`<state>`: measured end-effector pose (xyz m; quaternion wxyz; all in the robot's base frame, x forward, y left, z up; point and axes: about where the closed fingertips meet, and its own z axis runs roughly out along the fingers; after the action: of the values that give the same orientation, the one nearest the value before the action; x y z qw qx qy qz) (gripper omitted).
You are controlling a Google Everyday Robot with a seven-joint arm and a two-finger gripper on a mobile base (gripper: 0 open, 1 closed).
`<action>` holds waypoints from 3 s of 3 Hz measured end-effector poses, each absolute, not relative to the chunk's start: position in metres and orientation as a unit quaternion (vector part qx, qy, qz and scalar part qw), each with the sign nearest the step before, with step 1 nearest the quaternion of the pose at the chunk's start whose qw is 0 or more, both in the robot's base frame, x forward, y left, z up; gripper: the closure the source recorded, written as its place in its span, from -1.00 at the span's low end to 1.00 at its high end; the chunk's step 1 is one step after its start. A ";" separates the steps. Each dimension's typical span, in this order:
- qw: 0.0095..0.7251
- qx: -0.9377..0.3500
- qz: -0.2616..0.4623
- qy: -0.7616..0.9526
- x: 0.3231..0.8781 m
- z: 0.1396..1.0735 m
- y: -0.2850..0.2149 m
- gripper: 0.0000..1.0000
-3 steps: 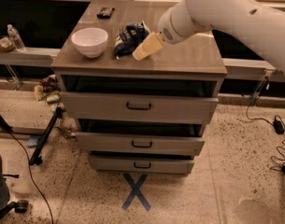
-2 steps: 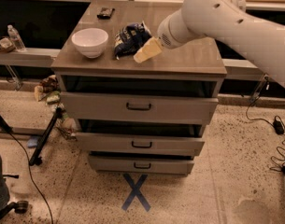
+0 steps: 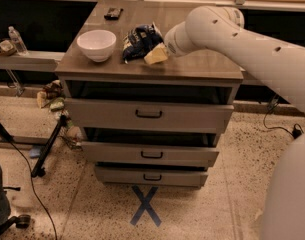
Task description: Pick blue chip bag
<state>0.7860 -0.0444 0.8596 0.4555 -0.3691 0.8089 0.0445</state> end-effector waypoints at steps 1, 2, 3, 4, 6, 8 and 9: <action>0.456 -0.374 0.040 0.807 0.803 0.852 -0.039 -0.04; 0.449 -0.384 0.044 0.805 0.811 0.845 -0.034 0.43; 0.437 -0.408 0.064 0.799 0.814 0.839 -0.026 0.99; 0.450 -0.405 0.079 0.792 0.815 0.843 -0.023 1.00; 0.520 -0.305 0.061 0.796 0.806 0.873 -0.064 1.00; 0.585 -0.181 0.082 0.787 0.803 0.907 -0.108 1.00; 0.594 -0.152 0.102 0.784 0.814 0.905 -0.140 1.00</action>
Offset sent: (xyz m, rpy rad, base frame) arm 0.0337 0.0117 -0.0184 -0.0291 0.0161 0.0527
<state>0.8138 -0.1395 0.9055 0.5935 -0.1517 0.7837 0.1023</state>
